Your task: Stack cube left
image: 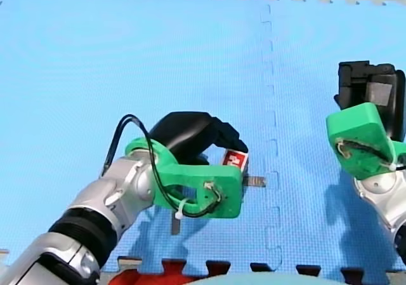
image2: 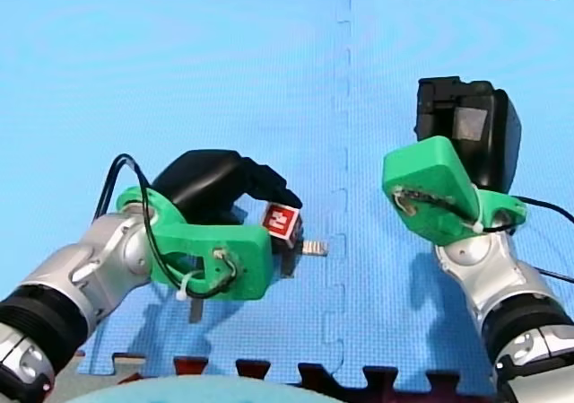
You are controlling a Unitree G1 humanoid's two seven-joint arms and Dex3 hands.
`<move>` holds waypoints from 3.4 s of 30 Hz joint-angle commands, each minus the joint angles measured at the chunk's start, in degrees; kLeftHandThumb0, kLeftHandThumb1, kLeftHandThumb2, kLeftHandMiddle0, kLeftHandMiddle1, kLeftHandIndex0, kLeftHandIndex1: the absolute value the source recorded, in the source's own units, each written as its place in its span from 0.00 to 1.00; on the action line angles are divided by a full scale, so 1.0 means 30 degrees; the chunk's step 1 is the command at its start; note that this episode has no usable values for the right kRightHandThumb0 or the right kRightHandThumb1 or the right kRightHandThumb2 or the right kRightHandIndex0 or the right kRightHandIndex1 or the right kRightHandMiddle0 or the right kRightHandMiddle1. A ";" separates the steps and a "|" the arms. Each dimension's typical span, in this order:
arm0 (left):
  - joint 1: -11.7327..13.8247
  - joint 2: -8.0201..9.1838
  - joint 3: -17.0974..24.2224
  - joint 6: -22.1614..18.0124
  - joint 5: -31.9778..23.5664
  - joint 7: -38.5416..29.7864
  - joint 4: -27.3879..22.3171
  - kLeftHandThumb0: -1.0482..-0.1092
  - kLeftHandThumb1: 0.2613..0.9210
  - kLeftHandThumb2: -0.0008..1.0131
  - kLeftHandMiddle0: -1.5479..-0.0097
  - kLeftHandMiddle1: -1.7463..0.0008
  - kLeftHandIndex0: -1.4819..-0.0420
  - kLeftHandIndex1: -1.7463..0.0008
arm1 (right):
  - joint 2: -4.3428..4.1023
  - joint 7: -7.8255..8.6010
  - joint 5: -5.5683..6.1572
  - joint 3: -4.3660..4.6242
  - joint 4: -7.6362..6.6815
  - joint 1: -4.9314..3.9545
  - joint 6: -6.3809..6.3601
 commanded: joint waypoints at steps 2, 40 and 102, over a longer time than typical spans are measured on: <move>-0.0158 0.0036 -0.0027 -0.0068 0.0036 0.0098 0.0134 0.62 0.88 0.01 0.45 0.00 0.15 1.00 | -0.0012 -0.0131 0.0008 -0.0007 -0.0030 -0.0199 0.0096; -0.0999 0.0422 -0.0133 -0.0825 -0.0585 -0.4185 0.0437 0.62 0.89 0.00 0.42 0.00 0.15 1.00 | 0.0016 -0.0324 -0.0020 -0.0007 -0.0037 -0.0225 0.0032; 0.0631 0.4416 0.1731 0.3378 -0.1526 -1.0848 -1.0750 0.03 0.82 0.02 0.50 0.00 0.82 1.00 | -0.0184 -0.0108 0.0110 -0.0194 0.0248 -0.0115 0.0042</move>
